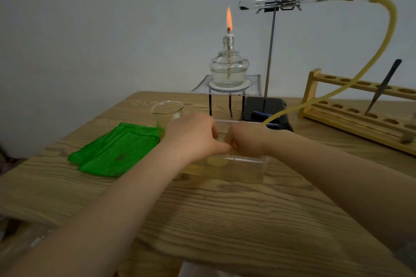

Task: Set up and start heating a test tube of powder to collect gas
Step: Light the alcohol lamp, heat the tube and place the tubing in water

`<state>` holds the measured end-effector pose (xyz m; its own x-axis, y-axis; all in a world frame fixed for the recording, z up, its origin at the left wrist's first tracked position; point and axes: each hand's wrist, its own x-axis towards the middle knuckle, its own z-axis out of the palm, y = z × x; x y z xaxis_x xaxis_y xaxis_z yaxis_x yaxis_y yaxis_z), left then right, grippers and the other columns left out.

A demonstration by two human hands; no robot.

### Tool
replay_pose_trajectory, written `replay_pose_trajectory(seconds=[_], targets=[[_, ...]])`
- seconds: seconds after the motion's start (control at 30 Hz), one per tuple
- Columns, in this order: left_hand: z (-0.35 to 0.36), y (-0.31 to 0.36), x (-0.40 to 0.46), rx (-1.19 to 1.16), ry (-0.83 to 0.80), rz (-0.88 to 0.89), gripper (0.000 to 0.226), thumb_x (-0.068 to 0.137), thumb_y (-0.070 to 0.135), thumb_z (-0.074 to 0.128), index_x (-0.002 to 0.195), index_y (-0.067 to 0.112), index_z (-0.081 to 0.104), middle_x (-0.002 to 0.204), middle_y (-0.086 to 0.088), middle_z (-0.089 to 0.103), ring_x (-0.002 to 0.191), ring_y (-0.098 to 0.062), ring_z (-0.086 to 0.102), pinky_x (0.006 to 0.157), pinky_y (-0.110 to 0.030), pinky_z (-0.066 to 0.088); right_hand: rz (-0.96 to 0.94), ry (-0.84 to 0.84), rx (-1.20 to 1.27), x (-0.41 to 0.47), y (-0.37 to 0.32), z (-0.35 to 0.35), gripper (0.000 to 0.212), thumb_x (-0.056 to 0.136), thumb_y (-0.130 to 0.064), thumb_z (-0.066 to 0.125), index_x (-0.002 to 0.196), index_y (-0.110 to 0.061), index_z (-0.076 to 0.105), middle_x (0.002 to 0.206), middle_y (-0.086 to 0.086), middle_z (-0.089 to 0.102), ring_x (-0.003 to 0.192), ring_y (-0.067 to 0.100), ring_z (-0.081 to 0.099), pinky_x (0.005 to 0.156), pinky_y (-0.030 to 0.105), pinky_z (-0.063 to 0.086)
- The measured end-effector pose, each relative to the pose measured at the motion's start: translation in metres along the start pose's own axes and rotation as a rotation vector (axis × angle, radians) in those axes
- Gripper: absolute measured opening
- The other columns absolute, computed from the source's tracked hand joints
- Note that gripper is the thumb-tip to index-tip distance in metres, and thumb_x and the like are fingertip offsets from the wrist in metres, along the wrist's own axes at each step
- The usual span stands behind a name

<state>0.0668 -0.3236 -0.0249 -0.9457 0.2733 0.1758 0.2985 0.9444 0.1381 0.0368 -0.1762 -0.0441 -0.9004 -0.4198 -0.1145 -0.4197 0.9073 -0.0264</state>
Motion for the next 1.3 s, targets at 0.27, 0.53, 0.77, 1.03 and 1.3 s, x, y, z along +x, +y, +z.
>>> replay_pose_trajectory(seconds=[0.27, 0.53, 0.77, 1.03, 1.3], targets=[[-0.001, -0.001, -0.0006, -0.003, 0.002, 0.005, 0.043, 0.065, 0.065, 0.064, 0.09, 0.03, 0.069, 0.089, 0.011, 0.068, 0.082, -0.013, 0.062, 0.073, -0.035, 0.055, 0.067, 0.022, -0.119, 0.0042, 0.0003, 0.0047, 0.024, 0.087, -0.005, 0.049, 0.08, -0.023, 0.063, 0.08, 0.001, 0.06, 0.079, 0.027, 0.062, 0.074, 0.044, 0.056], [-0.0022, -0.0001, 0.0001, -0.013, -0.003, 0.007, 0.048, 0.065, 0.069, 0.064, 0.089, 0.028, 0.07, 0.089, 0.009, 0.068, 0.082, -0.013, 0.062, 0.074, -0.035, 0.055, 0.072, 0.054, -0.05, 0.0045, 0.0021, 0.005, 0.036, 0.086, -0.003, 0.05, 0.063, -0.031, 0.048, 0.078, -0.002, 0.057, 0.078, 0.026, 0.061, 0.074, 0.047, 0.056], [-0.0011, -0.0006, -0.0002, 0.016, -0.013, 0.004, 0.053, 0.066, 0.071, 0.06, 0.084, 0.022, 0.073, 0.087, 0.004, 0.072, 0.077, -0.014, 0.064, 0.071, -0.036, 0.056, 0.036, 0.039, 0.029, 0.0028, 0.0039, 0.0047, 0.026, 0.086, -0.008, 0.05, 0.078, -0.028, 0.065, 0.082, -0.002, 0.065, 0.077, 0.021, 0.062, 0.074, 0.045, 0.057], [-0.0006, -0.0002, -0.0003, 0.027, -0.012, 0.004, 0.052, 0.067, 0.069, 0.06, 0.086, 0.022, 0.073, 0.088, 0.004, 0.073, 0.079, -0.016, 0.066, 0.071, -0.036, 0.056, 0.043, 0.086, 0.062, 0.0043, 0.0056, 0.0075, 0.032, 0.086, -0.006, 0.051, 0.079, -0.037, 0.058, 0.071, -0.015, 0.051, 0.074, 0.015, 0.059, 0.073, 0.044, 0.058], [-0.001, -0.0005, -0.0013, 0.023, -0.011, 0.003, 0.052, 0.067, 0.07, 0.059, 0.087, 0.024, 0.072, 0.089, 0.006, 0.071, 0.08, -0.014, 0.064, 0.074, -0.037, 0.055, 0.05, 0.132, 0.079, 0.0042, 0.0071, 0.009, 0.035, 0.085, -0.005, 0.051, 0.1, -0.033, 0.066, 0.089, -0.009, 0.058, 0.083, 0.019, 0.062, 0.073, 0.044, 0.058]])
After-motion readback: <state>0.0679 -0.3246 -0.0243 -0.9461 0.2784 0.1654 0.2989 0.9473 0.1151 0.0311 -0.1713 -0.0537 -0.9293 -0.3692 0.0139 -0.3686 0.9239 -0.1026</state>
